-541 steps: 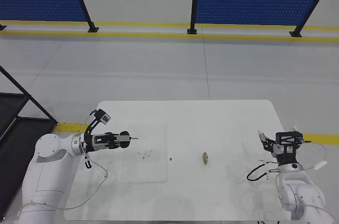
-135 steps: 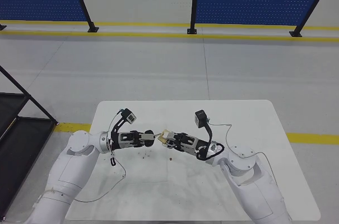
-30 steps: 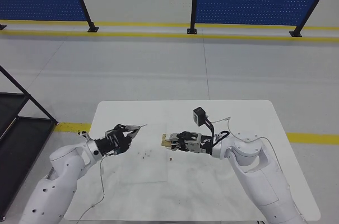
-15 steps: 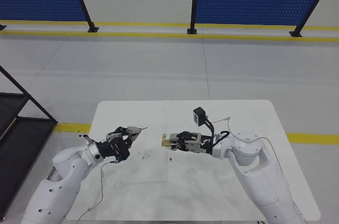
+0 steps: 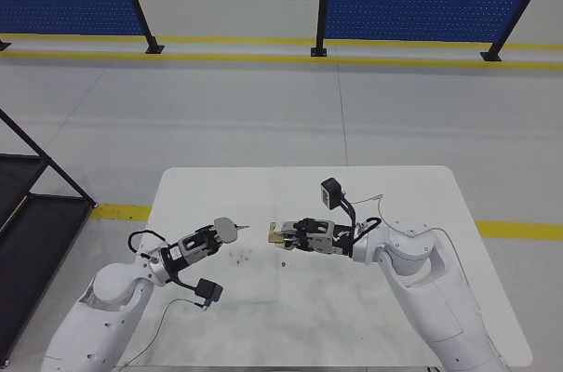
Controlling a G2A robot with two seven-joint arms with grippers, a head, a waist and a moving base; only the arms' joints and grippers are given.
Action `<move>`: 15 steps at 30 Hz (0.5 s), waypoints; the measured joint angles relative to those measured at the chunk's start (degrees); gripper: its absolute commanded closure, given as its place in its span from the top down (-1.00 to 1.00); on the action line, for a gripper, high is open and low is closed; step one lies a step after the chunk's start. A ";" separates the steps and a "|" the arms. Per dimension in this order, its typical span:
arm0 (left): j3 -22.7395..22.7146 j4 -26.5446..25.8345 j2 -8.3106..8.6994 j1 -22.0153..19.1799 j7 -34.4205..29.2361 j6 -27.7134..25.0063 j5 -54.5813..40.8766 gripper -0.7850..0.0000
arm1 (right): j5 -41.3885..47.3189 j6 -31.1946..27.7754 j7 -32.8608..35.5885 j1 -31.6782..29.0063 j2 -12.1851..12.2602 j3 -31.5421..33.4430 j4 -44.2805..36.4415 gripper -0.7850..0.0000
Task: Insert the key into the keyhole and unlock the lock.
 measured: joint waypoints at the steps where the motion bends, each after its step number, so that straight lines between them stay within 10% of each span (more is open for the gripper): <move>1: -0.01 -0.13 0.06 -0.07 0.69 -0.35 0.08 -1.00 | 0.00 0.00 0.00 0.00 0.00 0.00 0.00 -1.00; 15: 0.40 -0.64 0.03 -0.38 0.58 -0.55 -0.57 -1.00 | 0.02 -0.14 -0.21 -0.11 0.00 -0.01 -0.01 -1.00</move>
